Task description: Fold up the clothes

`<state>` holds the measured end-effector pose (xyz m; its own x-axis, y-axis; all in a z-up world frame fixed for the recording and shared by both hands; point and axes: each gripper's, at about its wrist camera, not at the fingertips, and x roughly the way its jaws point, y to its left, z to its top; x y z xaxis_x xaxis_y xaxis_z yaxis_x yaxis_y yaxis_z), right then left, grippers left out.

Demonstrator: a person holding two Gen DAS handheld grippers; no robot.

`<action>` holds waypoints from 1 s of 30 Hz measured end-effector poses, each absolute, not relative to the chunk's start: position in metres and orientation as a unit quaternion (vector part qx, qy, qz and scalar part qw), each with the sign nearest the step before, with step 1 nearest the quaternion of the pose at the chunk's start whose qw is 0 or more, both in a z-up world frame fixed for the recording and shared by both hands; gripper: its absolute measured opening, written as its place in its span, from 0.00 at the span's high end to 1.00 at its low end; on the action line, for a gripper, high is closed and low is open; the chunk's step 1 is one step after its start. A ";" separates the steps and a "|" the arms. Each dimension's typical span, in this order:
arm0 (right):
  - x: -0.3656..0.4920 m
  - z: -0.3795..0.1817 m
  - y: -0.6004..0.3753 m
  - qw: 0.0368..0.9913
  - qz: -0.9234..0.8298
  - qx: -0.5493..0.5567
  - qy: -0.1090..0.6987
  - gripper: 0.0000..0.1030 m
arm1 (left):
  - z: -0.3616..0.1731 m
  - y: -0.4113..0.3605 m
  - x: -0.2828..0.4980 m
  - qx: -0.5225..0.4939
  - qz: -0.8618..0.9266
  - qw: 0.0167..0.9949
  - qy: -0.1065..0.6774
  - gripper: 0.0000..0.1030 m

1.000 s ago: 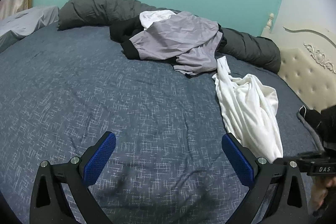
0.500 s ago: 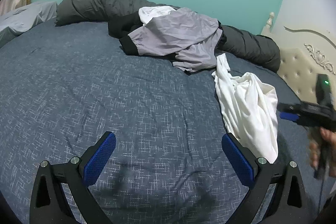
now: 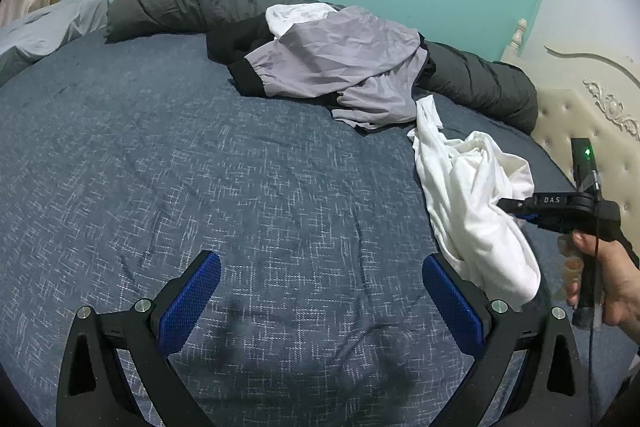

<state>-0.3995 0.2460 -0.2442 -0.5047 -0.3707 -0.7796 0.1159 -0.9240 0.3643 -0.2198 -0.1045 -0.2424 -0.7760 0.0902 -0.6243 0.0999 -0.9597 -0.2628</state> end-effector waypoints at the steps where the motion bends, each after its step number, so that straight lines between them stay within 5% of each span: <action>1: -0.396 -0.241 0.245 0.147 -0.860 0.474 -0.121 0.93 | -0.242 -0.104 -0.220 0.334 -0.932 0.002 0.139 0.00; 17: -0.245 -0.239 0.179 0.329 -0.775 0.539 -0.022 0.98 | -0.229 -0.111 -0.200 0.317 -0.938 0.008 0.140 0.00; 25: -0.237 -0.202 0.189 0.306 -0.807 0.505 0.011 0.98 | -0.231 -0.116 -0.199 0.318 -0.937 0.013 0.146 0.00; 27: -0.251 -0.187 0.200 0.278 -0.831 0.481 0.015 0.94 | -0.231 -0.116 -0.199 0.317 -0.937 0.012 0.146 0.00; 30: -0.285 -0.177 0.215 0.229 -0.856 0.463 0.007 0.48 | -0.231 -0.114 -0.200 0.317 -0.938 0.011 0.143 0.00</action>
<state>-0.2848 0.2147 -0.1775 -0.4663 -0.3863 -0.7958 0.3990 -0.8948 0.2006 -0.1996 -0.1144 -0.2312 -0.7989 0.0698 -0.5974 0.1111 -0.9590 -0.2606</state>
